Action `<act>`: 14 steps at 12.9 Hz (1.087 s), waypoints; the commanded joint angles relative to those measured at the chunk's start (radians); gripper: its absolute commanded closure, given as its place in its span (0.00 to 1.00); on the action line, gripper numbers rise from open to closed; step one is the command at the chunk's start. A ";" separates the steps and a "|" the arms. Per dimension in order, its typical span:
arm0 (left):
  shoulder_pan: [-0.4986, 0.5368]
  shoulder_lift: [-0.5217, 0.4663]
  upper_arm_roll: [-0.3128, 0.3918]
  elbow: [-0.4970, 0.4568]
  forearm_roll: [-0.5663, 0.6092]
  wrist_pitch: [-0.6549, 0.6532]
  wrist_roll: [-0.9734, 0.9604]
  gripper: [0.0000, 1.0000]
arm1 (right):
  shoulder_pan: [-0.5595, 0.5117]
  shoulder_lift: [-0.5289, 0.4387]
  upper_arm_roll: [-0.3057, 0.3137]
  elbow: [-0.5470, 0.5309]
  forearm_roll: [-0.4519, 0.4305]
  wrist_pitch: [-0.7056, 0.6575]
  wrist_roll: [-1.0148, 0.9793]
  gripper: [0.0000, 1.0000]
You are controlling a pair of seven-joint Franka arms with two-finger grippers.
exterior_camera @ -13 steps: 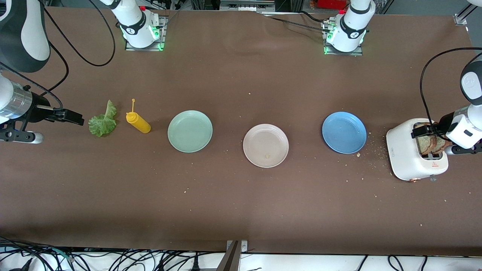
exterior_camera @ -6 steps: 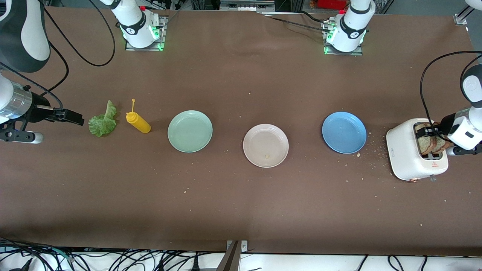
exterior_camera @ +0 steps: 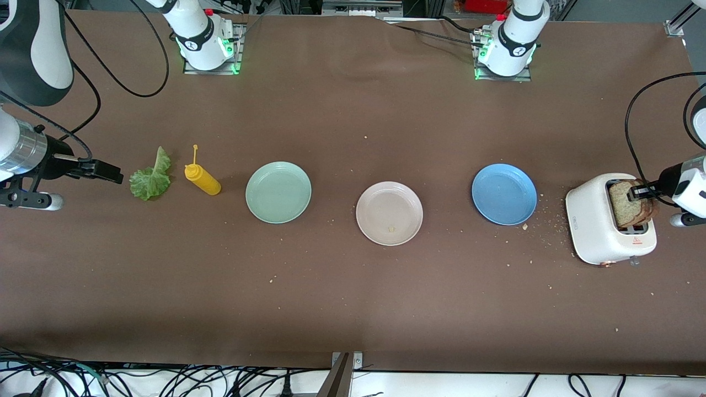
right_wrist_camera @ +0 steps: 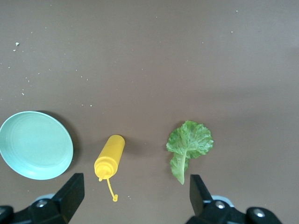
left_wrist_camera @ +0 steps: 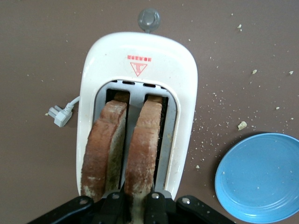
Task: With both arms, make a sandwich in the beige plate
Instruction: 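Grasp the toast slice and lift it out with the left gripper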
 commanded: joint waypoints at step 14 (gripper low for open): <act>-0.033 0.125 -0.124 0.297 -0.569 -0.372 0.053 1.00 | 0.000 0.007 0.002 0.021 -0.011 -0.008 0.017 0.00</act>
